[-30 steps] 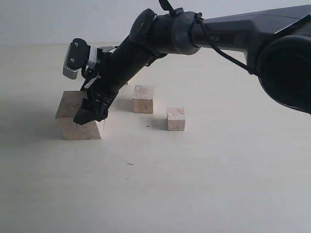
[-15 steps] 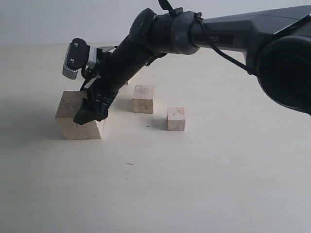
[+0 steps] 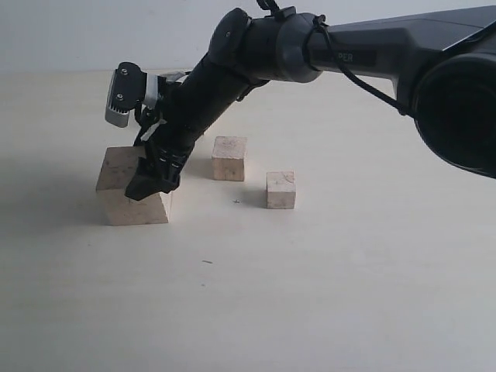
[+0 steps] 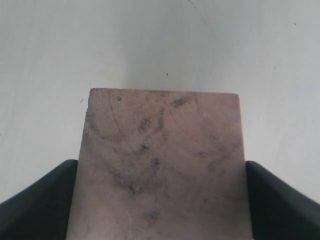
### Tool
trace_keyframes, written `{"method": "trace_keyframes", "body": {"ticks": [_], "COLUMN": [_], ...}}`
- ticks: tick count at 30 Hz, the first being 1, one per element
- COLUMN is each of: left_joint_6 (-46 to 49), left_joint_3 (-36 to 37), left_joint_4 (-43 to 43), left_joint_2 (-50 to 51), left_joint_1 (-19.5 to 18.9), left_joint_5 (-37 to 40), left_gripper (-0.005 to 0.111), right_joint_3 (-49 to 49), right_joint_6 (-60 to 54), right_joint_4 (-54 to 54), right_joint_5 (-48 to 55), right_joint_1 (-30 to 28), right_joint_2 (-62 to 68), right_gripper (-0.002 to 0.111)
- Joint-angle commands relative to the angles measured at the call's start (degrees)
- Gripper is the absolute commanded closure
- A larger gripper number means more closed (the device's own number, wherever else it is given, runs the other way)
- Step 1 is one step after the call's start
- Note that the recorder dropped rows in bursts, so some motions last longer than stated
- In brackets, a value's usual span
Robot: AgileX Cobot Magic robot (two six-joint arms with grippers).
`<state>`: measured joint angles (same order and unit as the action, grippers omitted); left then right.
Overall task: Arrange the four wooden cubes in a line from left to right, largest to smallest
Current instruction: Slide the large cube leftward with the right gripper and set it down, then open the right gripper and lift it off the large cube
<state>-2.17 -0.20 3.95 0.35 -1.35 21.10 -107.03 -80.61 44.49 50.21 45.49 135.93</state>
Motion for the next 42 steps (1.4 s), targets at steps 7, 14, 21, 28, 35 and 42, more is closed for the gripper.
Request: {"method": "trace_keyframes", "body": {"ticks": [7,14,21,28,35,42], "left_joint_6": [0.0,0.0,0.0,0.0,0.0,0.0], "left_joint_3": [0.2,0.2,0.2,0.2,0.2,0.2], "left_joint_4": [0.2,0.2,0.2,0.2,0.2,0.2], "left_joint_2": [-0.4,-0.4,-0.4,-0.4,-0.4,-0.4], "left_joint_1": [0.3,0.3,0.3,0.3,0.3,0.3], "left_joint_5": [-0.6,-0.6,-0.6,-0.6,-0.6,-0.6], "left_gripper": [0.107,0.107,0.107,0.107,0.107,0.107], "right_joint_3": [0.1,0.1,0.1,0.1,0.1,0.1], "right_joint_6": [0.4,1.2,1.3,1.3,5.4,27.6], "right_joint_4": [-3.1,-2.7,-0.6,1.9,1.9,-5.3], "right_joint_5": [0.5,0.5,-1.1,-0.9,-3.5,-22.6], "right_joint_1": [-0.3,-0.3,-0.3,-0.3,-0.3,-0.3], "right_joint_2": [0.2,0.2,0.1,-2.4,-8.2,-10.6], "right_gripper": [0.107,0.068,0.011,0.003,0.003,0.017]}}
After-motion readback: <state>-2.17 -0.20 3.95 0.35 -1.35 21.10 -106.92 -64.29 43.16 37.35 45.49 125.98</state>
